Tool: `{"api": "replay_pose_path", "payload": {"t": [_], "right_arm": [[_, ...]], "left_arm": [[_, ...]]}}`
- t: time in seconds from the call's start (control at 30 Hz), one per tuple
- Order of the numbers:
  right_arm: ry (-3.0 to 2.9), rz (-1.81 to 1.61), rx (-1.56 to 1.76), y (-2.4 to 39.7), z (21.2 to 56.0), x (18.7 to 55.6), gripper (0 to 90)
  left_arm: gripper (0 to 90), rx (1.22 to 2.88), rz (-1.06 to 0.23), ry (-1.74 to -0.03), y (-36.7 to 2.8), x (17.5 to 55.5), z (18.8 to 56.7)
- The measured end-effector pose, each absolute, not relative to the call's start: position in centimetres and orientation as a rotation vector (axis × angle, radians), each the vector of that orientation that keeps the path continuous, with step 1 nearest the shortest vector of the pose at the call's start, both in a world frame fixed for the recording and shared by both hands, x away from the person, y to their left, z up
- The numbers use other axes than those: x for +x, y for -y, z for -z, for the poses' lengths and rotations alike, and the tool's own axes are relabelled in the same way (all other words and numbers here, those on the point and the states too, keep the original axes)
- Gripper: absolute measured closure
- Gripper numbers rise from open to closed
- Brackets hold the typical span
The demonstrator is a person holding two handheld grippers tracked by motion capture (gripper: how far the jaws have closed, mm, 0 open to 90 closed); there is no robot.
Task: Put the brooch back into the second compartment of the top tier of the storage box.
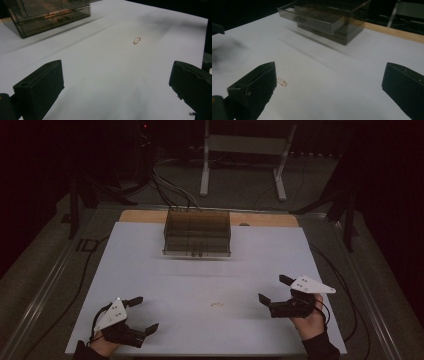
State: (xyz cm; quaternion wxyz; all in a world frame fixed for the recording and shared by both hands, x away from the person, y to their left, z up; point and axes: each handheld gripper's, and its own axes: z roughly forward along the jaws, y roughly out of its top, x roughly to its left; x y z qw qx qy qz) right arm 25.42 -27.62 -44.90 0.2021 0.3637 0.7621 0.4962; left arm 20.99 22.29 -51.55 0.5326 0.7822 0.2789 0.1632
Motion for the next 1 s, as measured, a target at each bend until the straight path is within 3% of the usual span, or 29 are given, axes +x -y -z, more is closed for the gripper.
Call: {"api": "replay_pose_path", "payload": {"t": [0.47,1.0], "right_arm": [[-2.229,-1.43,0.882,24.2,43.4,27.3,0.0],[-2.353,-1.462,0.806,19.9,44.7,28.9,0.0]], "left_arm": [[0.6,1.861,-0.389,-0.658,-22.3,20.9,51.5],[0.6,1.853,-0.381,-0.658,-22.3,20.9,51.5]]}}
